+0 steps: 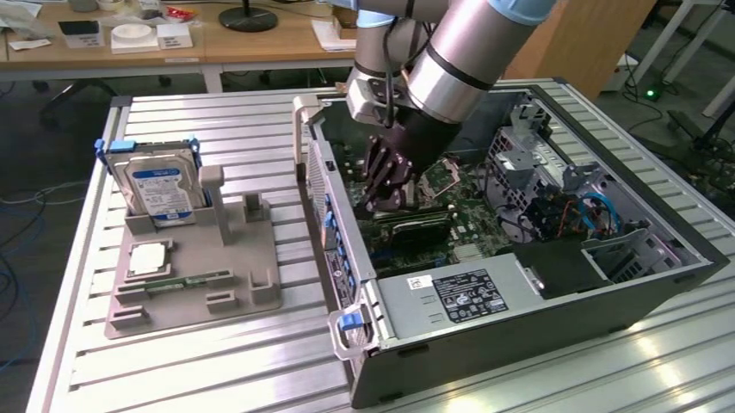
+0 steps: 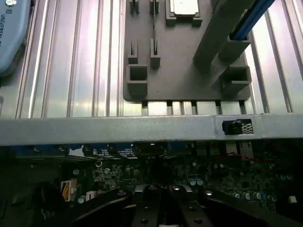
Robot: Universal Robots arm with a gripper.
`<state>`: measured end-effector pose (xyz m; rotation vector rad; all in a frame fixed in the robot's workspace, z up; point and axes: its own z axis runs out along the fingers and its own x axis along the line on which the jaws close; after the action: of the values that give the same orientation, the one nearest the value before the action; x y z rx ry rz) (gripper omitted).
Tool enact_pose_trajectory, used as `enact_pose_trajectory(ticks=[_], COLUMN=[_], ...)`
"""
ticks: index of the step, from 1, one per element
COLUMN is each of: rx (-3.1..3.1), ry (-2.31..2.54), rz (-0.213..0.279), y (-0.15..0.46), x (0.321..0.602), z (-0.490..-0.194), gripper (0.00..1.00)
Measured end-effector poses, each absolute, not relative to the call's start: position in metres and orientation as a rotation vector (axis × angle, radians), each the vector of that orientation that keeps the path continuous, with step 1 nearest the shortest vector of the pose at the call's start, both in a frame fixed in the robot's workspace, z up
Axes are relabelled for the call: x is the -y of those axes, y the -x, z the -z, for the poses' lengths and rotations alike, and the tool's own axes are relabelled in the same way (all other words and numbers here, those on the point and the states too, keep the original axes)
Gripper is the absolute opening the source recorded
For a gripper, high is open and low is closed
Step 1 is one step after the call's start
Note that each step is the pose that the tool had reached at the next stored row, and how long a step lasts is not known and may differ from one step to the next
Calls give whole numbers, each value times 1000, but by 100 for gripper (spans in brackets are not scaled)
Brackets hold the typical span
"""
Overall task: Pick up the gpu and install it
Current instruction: 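Press down on the gpu until it lock into place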
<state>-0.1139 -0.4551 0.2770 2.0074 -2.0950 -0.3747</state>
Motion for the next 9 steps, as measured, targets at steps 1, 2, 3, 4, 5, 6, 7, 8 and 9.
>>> enact_pose_trajectory(ticks=[1, 2, 3, 4, 5, 6, 7, 8, 9], rx=[2099, 2103, 2108, 2113, 2118, 2123, 2127, 2129, 2130], ry=[-2018, -2029, -2041, -2052, -2062, -2071, -2077, -2081, -2083], rz=[363, 349, 336, 323, 309, 297, 288, 283, 280], y=[114, 114, 114, 114, 114, 114, 115, 116, 117], x=[455, 454, 454, 453, 453, 453, 453, 453, 453], z=[-277, -277, -276, -276, -276, -276, -275, -275, -273], gripper=[11, 11, 11, 11, 11, 11, 11, 11, 11])
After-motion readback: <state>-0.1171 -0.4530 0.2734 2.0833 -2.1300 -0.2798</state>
